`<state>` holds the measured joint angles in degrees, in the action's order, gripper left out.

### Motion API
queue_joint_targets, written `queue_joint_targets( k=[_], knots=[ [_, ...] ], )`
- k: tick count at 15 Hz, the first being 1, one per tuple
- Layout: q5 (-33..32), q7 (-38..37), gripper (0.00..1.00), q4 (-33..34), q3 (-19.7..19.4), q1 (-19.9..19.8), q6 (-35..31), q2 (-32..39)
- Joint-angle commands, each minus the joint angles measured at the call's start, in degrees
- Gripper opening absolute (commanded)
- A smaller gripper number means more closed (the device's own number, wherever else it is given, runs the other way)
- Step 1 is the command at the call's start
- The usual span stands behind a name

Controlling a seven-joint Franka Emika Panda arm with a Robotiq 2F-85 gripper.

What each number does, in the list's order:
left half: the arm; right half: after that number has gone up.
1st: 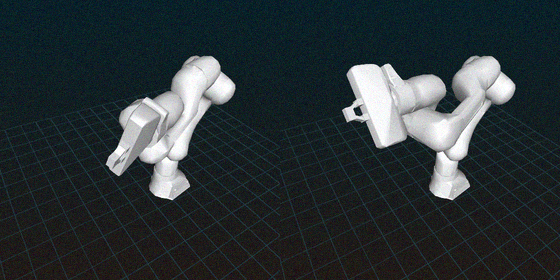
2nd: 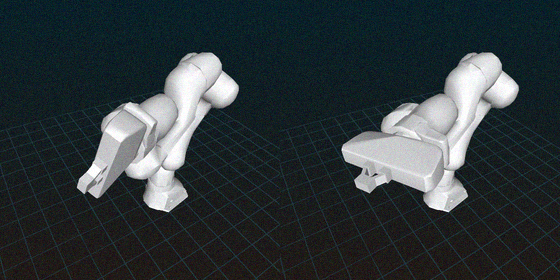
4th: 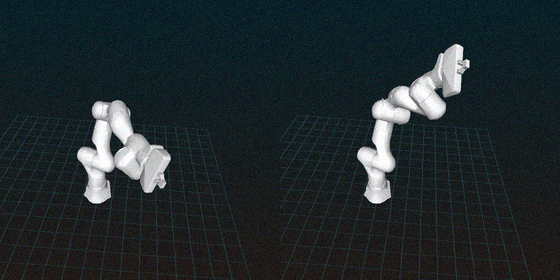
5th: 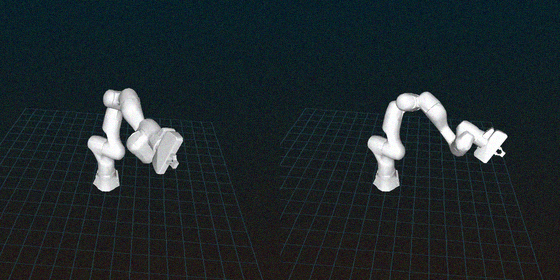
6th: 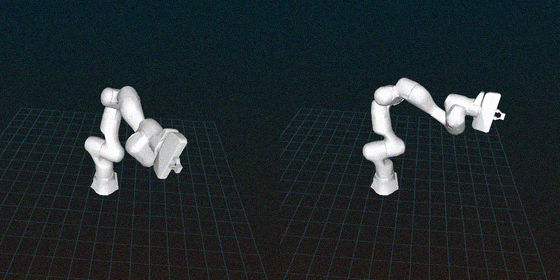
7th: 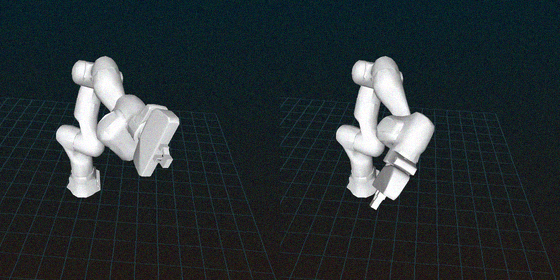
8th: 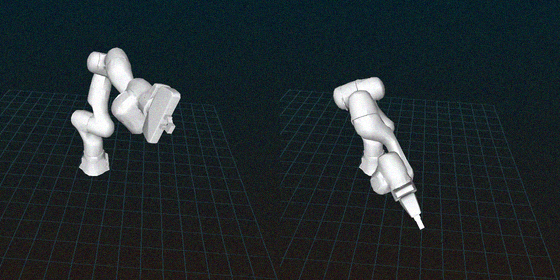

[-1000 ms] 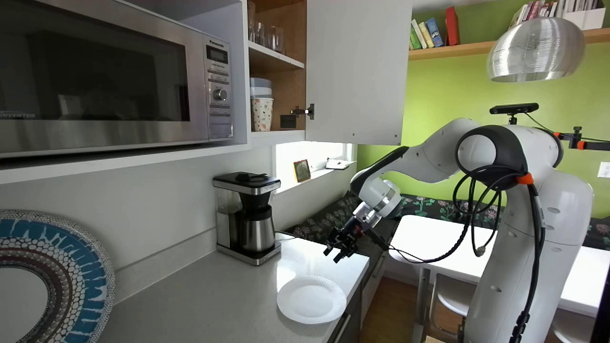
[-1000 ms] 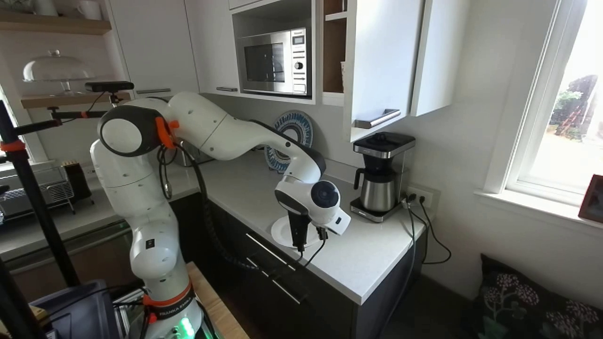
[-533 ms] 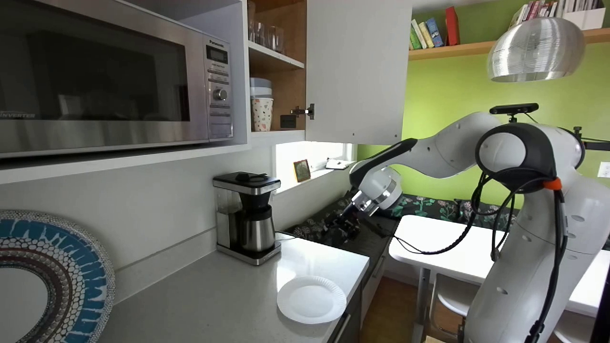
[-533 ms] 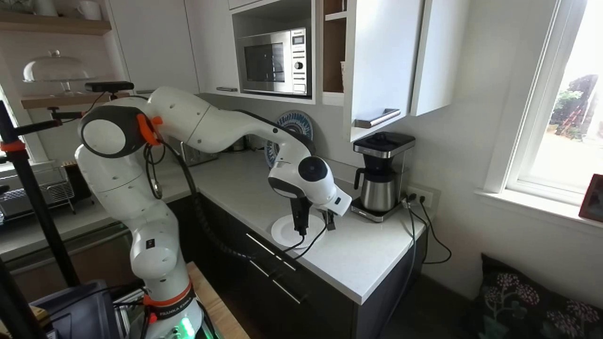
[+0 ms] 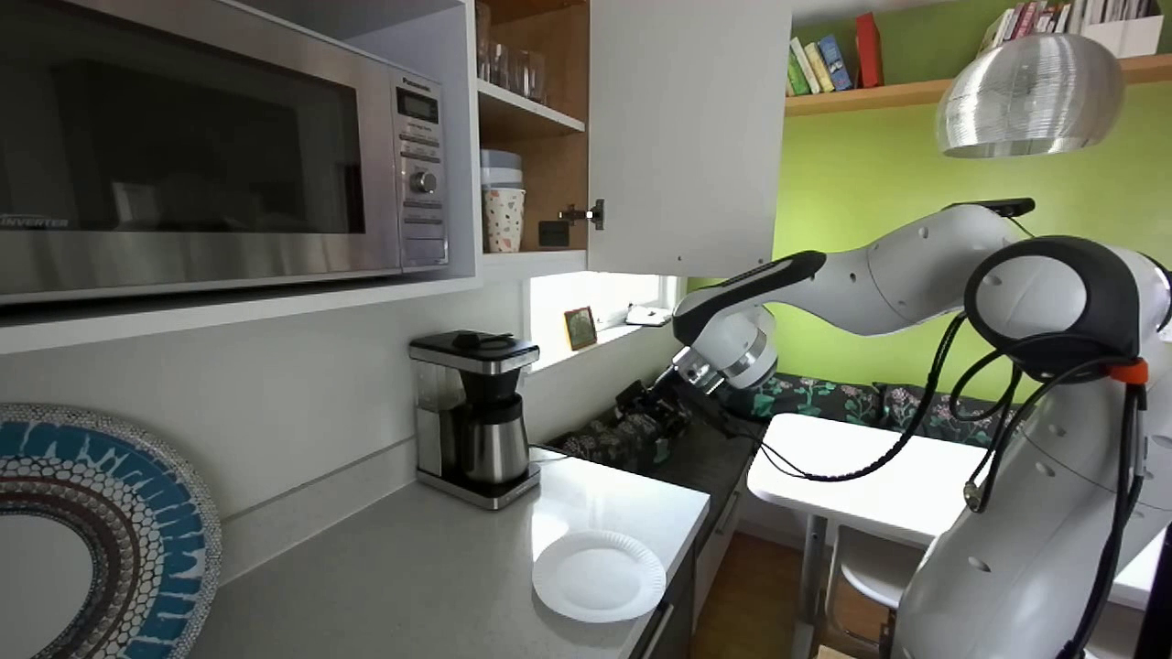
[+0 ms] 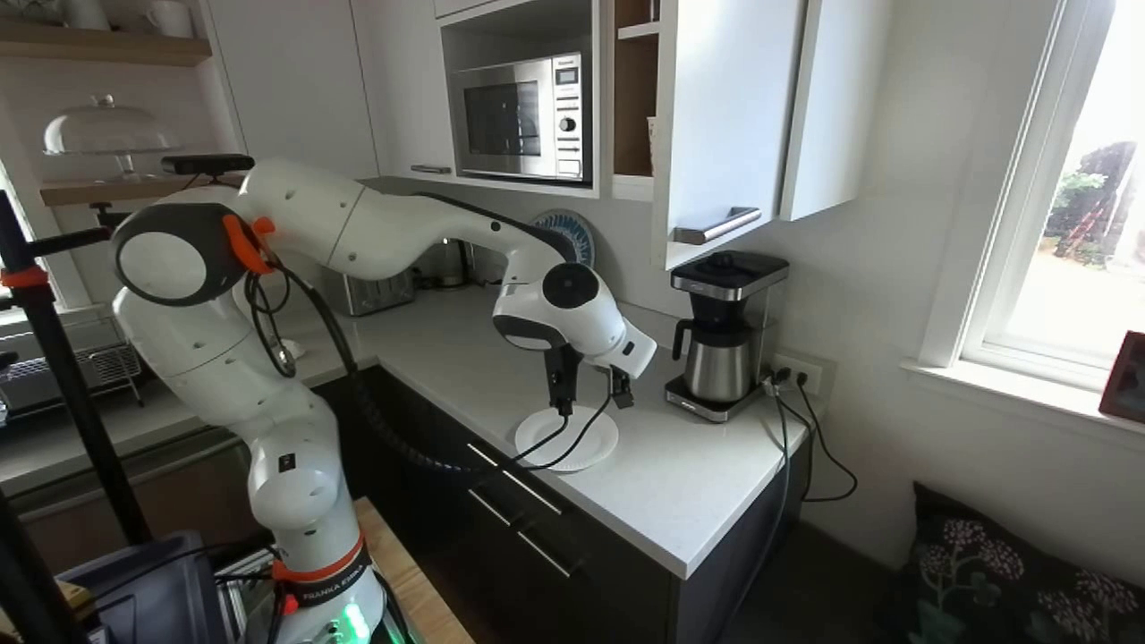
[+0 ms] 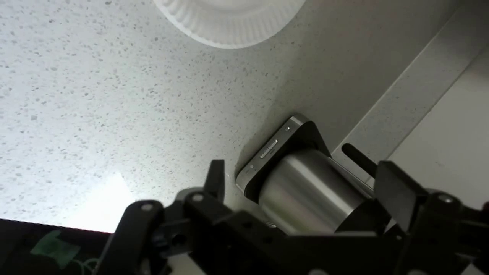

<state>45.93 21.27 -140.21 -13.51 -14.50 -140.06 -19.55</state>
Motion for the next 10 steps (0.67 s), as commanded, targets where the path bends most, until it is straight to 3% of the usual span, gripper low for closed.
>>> queue_joint_targets(
  k=[1,10],
  knots=[
    [-2.1,3.9,1.00,0.4,-2.1,2.5,1.1,-1.5],
    [-27.6,1.9,1.00,9.4,-1.0,1.9,6.6,-8.7]
  ],
)
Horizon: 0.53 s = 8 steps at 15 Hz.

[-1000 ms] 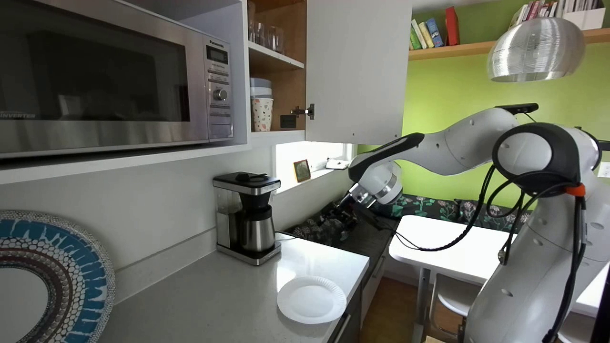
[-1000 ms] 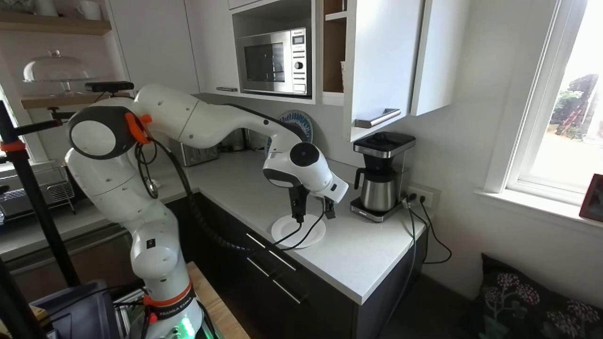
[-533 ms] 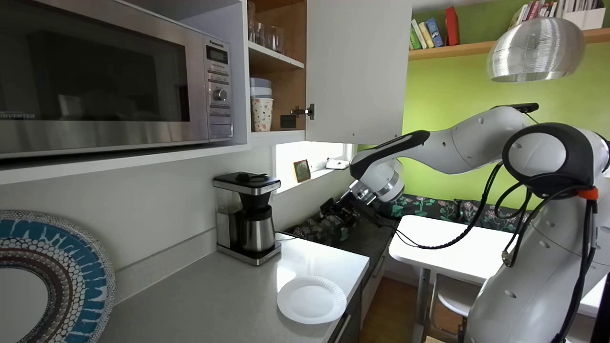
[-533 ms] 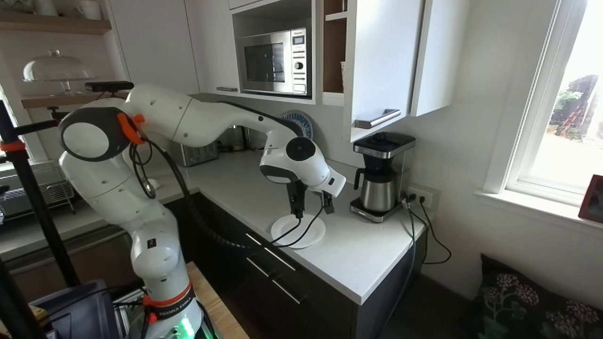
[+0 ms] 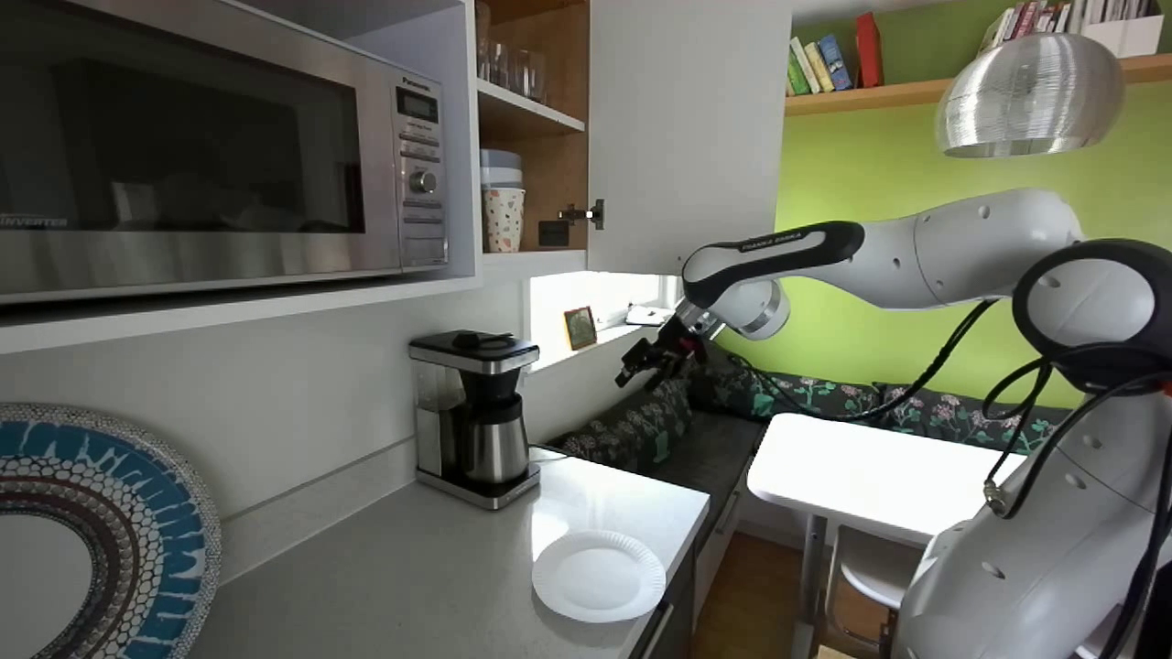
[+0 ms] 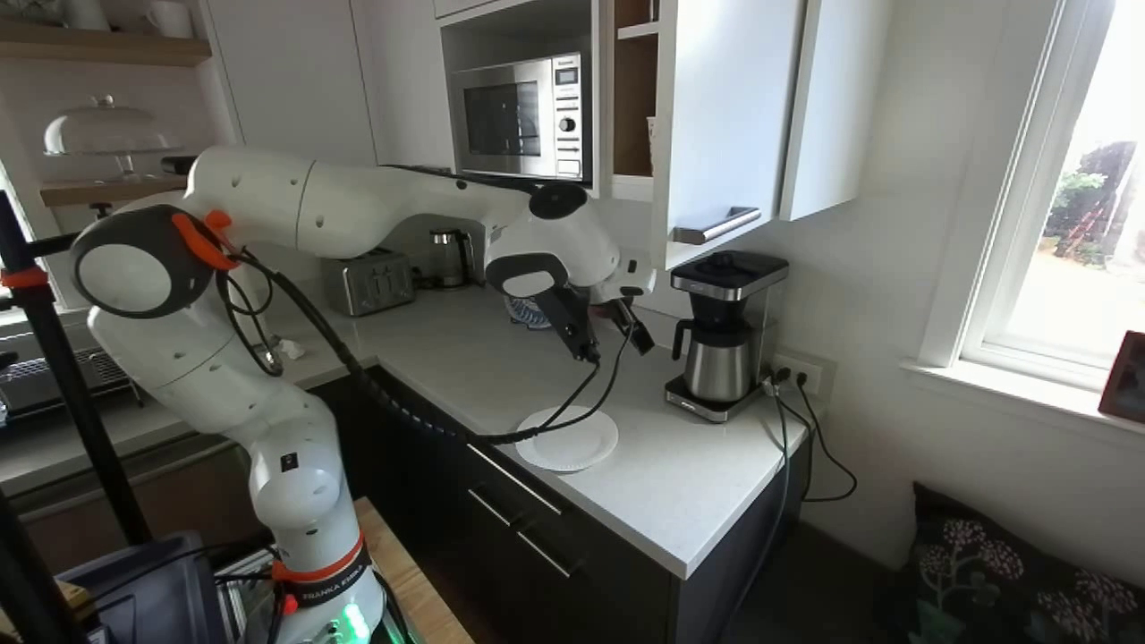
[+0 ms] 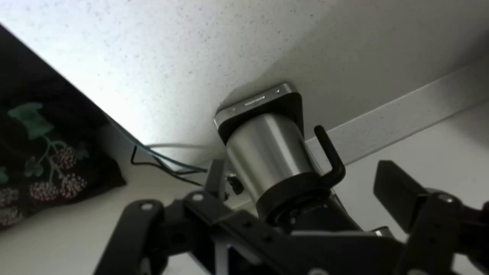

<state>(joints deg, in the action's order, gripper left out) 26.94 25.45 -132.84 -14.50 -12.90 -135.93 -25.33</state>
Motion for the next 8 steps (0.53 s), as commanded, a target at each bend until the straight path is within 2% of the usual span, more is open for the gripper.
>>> queue_joint_targets(
  k=[1,4,8],
  knots=[
    [-11.2,-2.9,1.00,3.0,0.2,0.3,3.4,-3.7],
    [-16.4,-5.1,1.00,6.4,0.2,0.8,7.5,-5.7],
    [-14.6,-8.1,1.00,12.2,-0.9,2.8,16.3,-7.7]
  ],
)
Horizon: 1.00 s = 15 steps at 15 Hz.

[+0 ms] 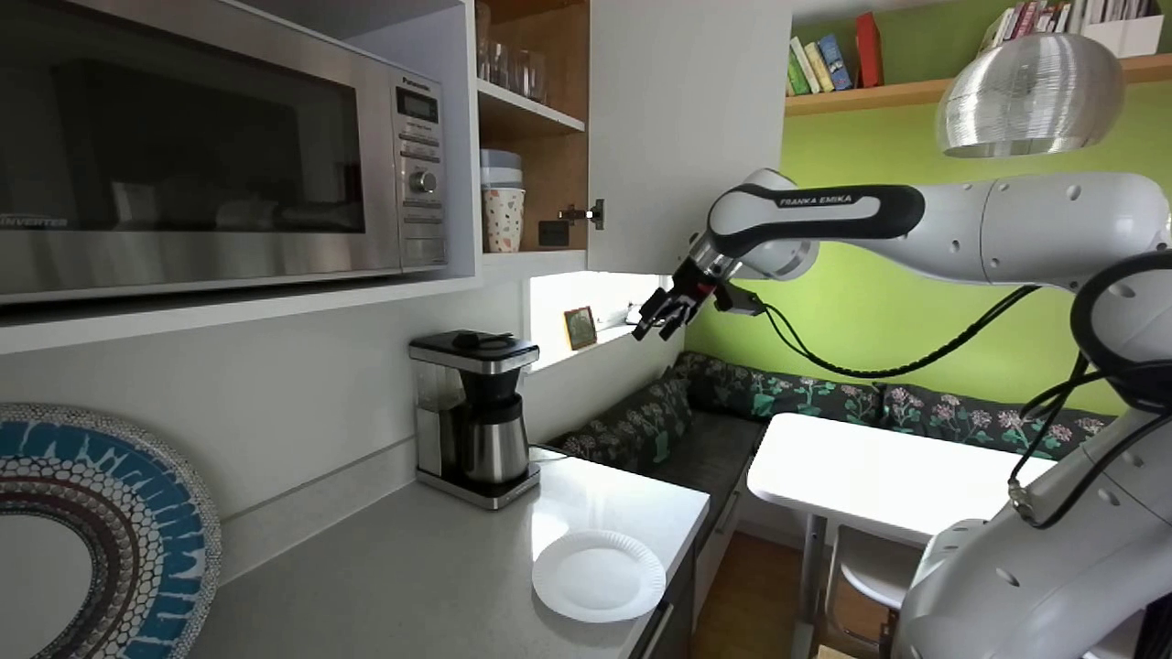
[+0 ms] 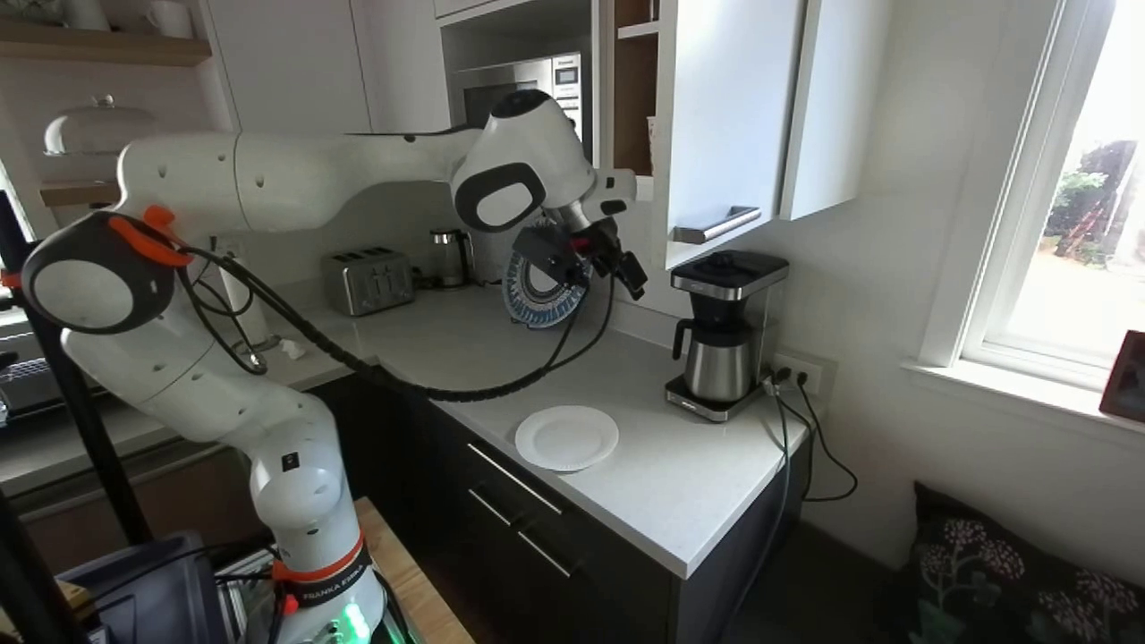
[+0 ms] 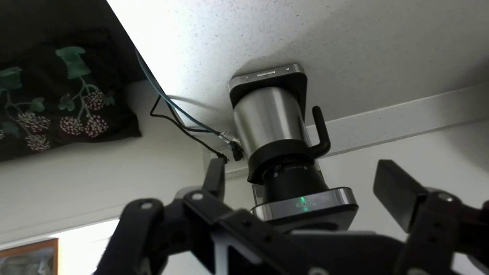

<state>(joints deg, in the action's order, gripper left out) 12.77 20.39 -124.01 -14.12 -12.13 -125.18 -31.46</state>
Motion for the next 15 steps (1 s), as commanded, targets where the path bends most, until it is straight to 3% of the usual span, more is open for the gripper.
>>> queue_joint_targets(
  k=[1,2,7,8,15],
  knots=[
    [0.4,-4.0,1.00,5.3,-1.9,2.5,8.9,-1.4],
    [-0.9,-2.5,1.00,3.0,-1.5,2.3,4.4,-1.1],
    [-0.6,-3.7,1.00,5.4,-2.0,2.7,7.7,-1.4],
    [-2.3,-2.9,1.00,4.7,-1.0,2.2,3.9,-1.8],
    [1.3,-2.8,1.00,14.7,-3.0,6.2,-4.3,-0.8]
  ],
)
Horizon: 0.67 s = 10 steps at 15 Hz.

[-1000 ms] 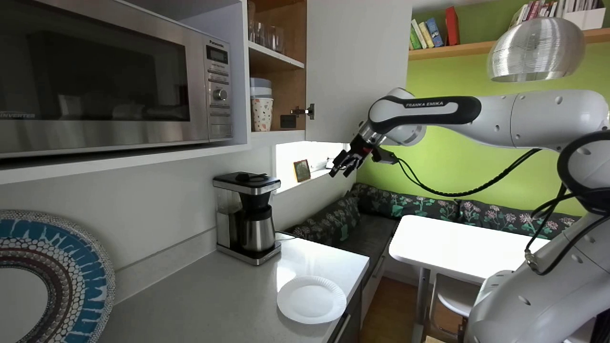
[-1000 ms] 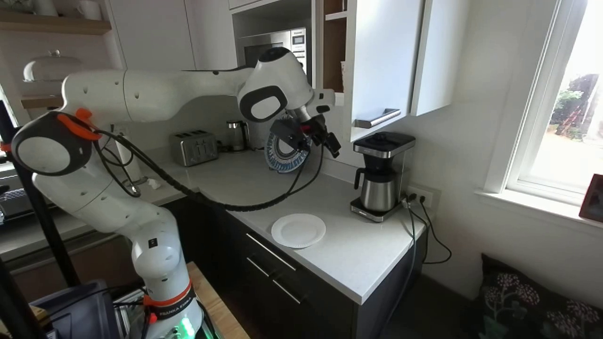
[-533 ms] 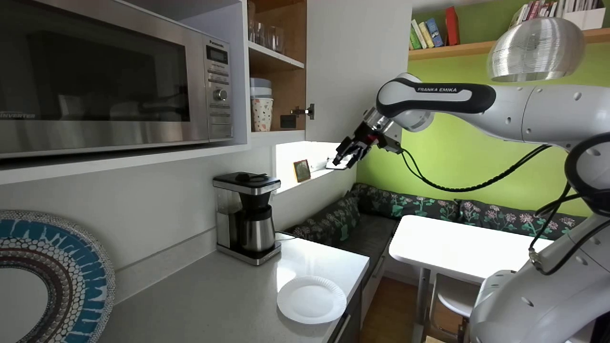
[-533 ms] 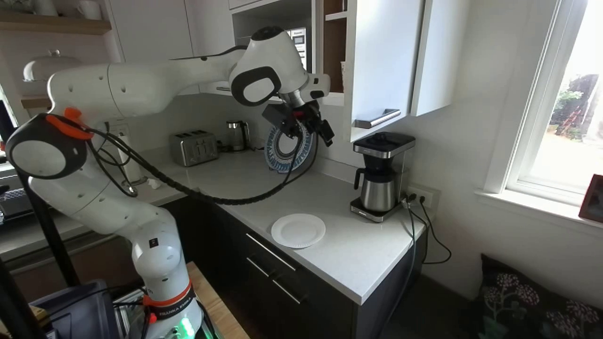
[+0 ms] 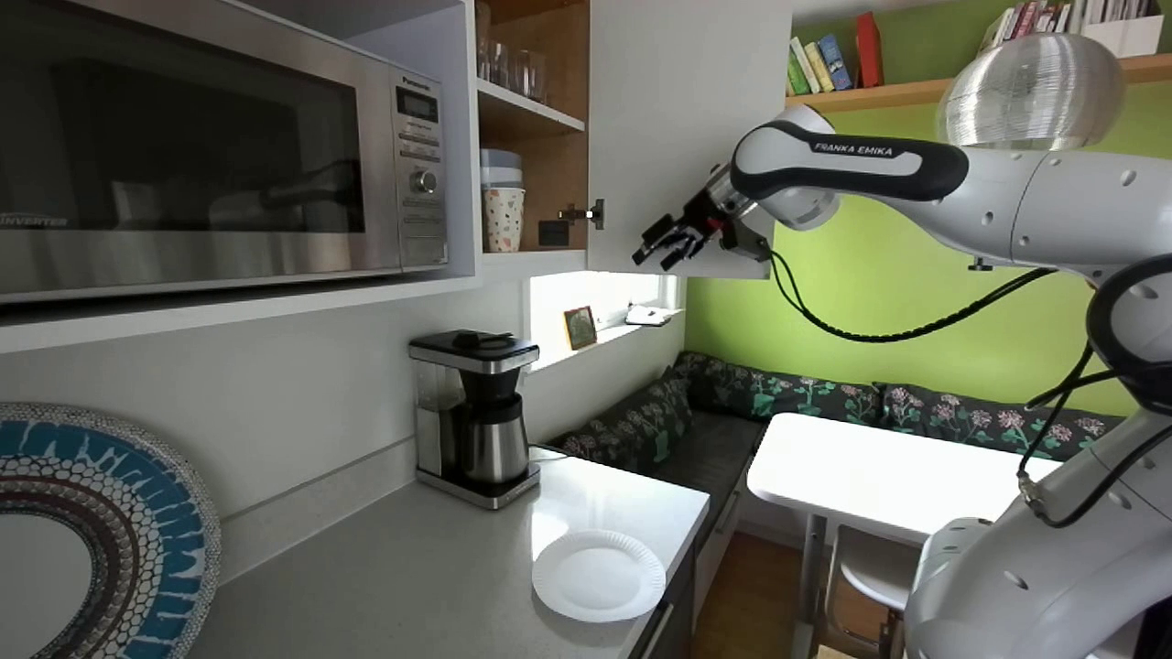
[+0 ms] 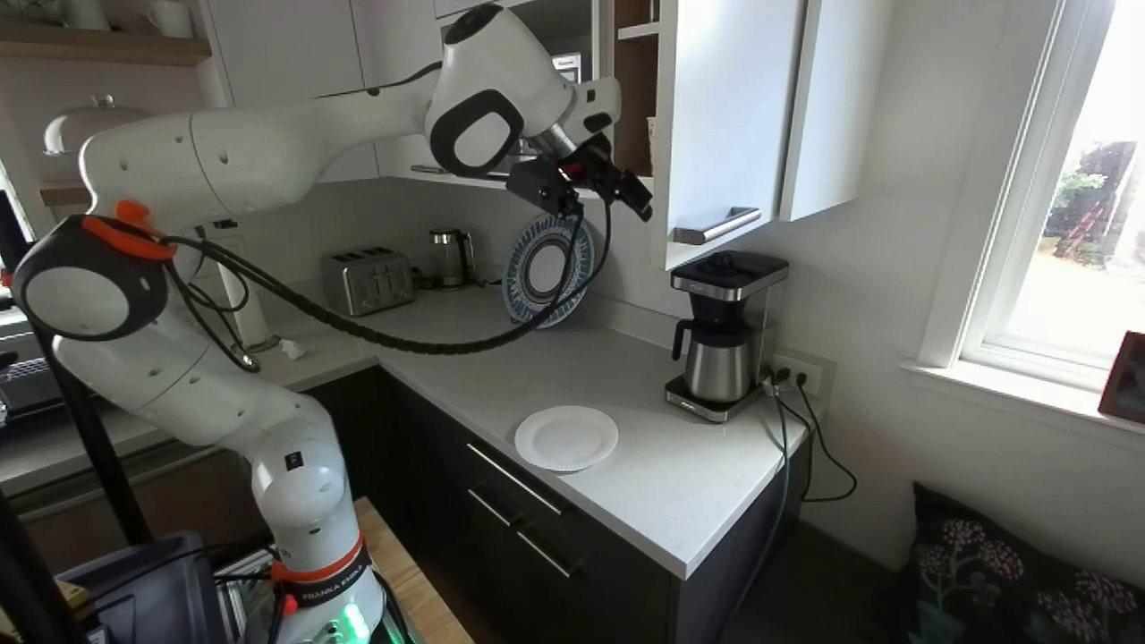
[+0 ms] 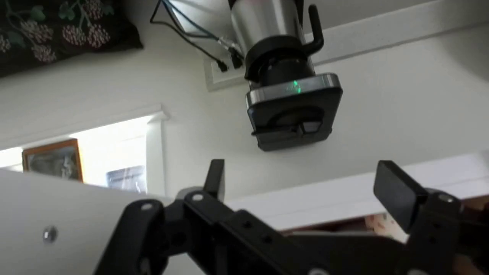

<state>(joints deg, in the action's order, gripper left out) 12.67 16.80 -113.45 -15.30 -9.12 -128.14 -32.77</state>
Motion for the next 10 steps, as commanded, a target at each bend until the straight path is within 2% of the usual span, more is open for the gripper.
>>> queue_joint_targets(
  k=[1,10],
  knots=[
    [2.0,0.1,1.00,6.0,-2.0,4.0,-1.9,1.2],
    [8.7,-11.3,1.00,22.0,-2.2,6.8,1.7,10.9]
  ],
)
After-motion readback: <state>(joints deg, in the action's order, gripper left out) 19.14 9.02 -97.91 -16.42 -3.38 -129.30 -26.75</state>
